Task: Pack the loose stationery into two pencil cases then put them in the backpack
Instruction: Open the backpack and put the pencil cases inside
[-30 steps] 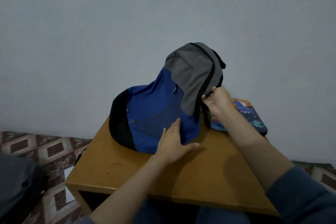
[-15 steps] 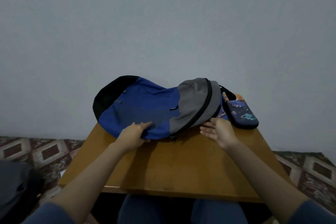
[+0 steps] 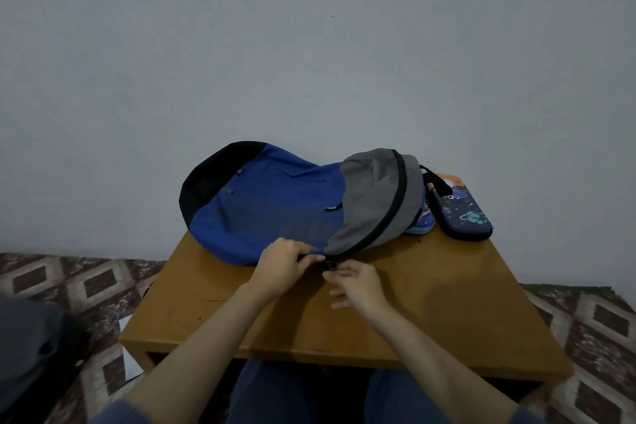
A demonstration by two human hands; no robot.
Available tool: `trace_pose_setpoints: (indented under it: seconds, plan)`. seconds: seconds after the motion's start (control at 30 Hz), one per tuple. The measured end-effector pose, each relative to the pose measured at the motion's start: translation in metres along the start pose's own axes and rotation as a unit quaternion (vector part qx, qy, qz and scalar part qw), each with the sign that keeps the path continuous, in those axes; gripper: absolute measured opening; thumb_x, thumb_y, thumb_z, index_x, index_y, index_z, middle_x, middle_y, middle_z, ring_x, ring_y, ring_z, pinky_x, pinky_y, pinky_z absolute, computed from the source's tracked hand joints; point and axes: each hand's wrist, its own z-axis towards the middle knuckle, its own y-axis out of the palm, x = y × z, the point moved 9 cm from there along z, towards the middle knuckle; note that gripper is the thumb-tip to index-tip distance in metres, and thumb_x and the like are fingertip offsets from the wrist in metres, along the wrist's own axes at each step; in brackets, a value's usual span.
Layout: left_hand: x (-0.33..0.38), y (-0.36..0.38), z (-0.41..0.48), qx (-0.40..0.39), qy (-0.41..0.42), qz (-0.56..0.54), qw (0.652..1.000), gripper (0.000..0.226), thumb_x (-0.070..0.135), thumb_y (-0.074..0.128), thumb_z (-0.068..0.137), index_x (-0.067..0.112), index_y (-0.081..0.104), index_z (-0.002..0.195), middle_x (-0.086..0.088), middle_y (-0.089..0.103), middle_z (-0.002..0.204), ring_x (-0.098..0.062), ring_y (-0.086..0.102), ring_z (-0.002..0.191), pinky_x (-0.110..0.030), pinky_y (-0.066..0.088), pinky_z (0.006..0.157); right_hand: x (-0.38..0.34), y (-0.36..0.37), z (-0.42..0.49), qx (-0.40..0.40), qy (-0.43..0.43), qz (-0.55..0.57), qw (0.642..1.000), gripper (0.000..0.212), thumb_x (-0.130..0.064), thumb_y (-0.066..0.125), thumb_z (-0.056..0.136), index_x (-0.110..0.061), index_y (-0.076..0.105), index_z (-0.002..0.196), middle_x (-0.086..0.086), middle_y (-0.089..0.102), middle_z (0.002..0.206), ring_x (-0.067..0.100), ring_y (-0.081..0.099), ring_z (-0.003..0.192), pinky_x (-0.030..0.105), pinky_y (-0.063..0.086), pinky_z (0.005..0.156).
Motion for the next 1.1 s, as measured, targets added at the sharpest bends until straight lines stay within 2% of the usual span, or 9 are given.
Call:
trace_pose_setpoints:
  seconds: [0.1,0.17,0.33,0.5,0.63,0.8,0.87,0.97,1.1]
  plan:
    - [0.002,-0.004,-0.002,0.000,0.005,-0.004,1.000,0.028,0.033,0.057,0.091,0.015,0.072,0.104,-0.002,0.073,0.089,-0.015,0.063,0.074,-0.025,0.045,0.065,-0.010,0.003,-0.002,0.028,-0.057,-0.036,0.997,0.009,-0.014,0.064,0.088,-0.011,0.057,0.084,0.005,0.063,0.078,0.016,0.058,0.057,0.033,0.056,0.056]
    - [0.001,-0.003,-0.002,-0.005,-0.001,-0.006,1.000,0.026,0.032,0.058,0.091,0.015,0.071,0.106,-0.002,0.073,0.092,-0.015,0.064,0.078,-0.024,0.046,0.068,-0.016,0.001,-0.004,0.043,-0.095,-0.079,0.991,0.021,-0.014,0.058,0.091,-0.013,0.058,0.070,0.004,0.062,0.069,0.013,0.055,0.050,0.029,0.055,0.051]
    - [0.006,0.000,-0.003,0.000,-0.001,0.001,1.000,0.032,0.030,0.067,0.083,0.016,0.066,0.112,0.000,0.068,0.099,-0.017,0.058,0.093,-0.028,0.045,0.081,-0.033,-0.005,-0.016,0.058,-0.193,-0.201,0.959,0.032,-0.017,0.044,0.098,-0.019,0.056,0.069,-0.006,0.056,0.061,0.007,0.051,0.050,0.026,0.050,0.052]
    - [0.019,-0.005,0.002,0.040,0.018,0.091,0.995,0.021,0.038,0.061,0.087,0.017,0.061,0.083,0.005,0.052,0.075,-0.014,0.044,0.076,-0.030,0.035,0.089,-0.064,-0.025,-0.033,0.143,-0.299,-0.317,0.889,0.030,-0.021,0.048,0.097,-0.017,0.055,0.067,-0.014,0.044,0.053,0.002,0.042,0.047,0.014,0.032,0.045]
    - [-0.001,-0.019,0.003,0.029,-0.018,0.146,0.989,0.025,0.040,0.055,0.090,0.016,0.062,0.088,0.003,0.060,0.083,-0.018,0.053,0.089,-0.029,0.029,0.095,-0.086,-0.072,-0.033,0.227,-0.290,-0.323,0.872,0.029,-0.023,0.048,0.097,-0.013,0.061,0.073,-0.005,0.050,0.055,0.001,0.041,0.045,0.012,0.040,0.048]
    - [-0.039,-0.036,0.001,0.011,-0.076,0.149,0.986,0.021,0.038,0.057,0.089,0.018,0.061,0.086,0.003,0.056,0.079,-0.020,0.055,0.090,-0.029,0.035,0.085,-0.099,-0.104,-0.021,0.292,-0.281,-0.329,0.853,0.031,-0.023,0.053,0.095,-0.003,0.069,0.079,0.001,0.053,0.055,0.005,0.042,0.046,0.014,0.029,0.044]
    - [-0.039,-0.036,0.002,0.000,-0.071,0.087,0.994,0.027,0.041,0.065,0.082,0.020,0.064,0.100,0.004,0.062,0.094,-0.017,0.055,0.098,-0.026,0.036,0.078,-0.104,-0.093,-0.023,0.273,-0.307,-0.345,0.844,0.030,-0.021,0.053,0.095,-0.002,0.066,0.076,-0.001,0.050,0.053,0.004,0.041,0.045,0.014,0.028,0.044]
    - [-0.013,-0.028,0.000,-0.039,-0.029,-0.034,0.998,0.069,0.052,0.073,0.068,0.022,0.055,0.128,0.012,0.056,0.121,-0.008,0.048,0.113,-0.026,0.041,0.094,-0.105,-0.056,-0.025,0.152,-0.326,-0.409,0.839,0.032,-0.022,0.048,0.096,-0.003,0.063,0.076,0.005,0.059,0.064,0.016,0.053,0.056,0.026,0.041,0.053]
    - [0.031,-0.020,-0.001,-0.017,0.028,-0.015,0.999,0.029,0.036,0.069,0.080,0.015,0.070,0.100,0.003,0.068,0.096,-0.013,0.059,0.089,-0.029,0.047,0.078,-0.103,-0.011,-0.042,0.063,-0.349,-0.490,0.796,0.030,-0.024,0.041,0.098,-0.009,0.058,0.079,0.005,0.061,0.076,0.020,0.057,0.070,0.029,0.041,0.058]
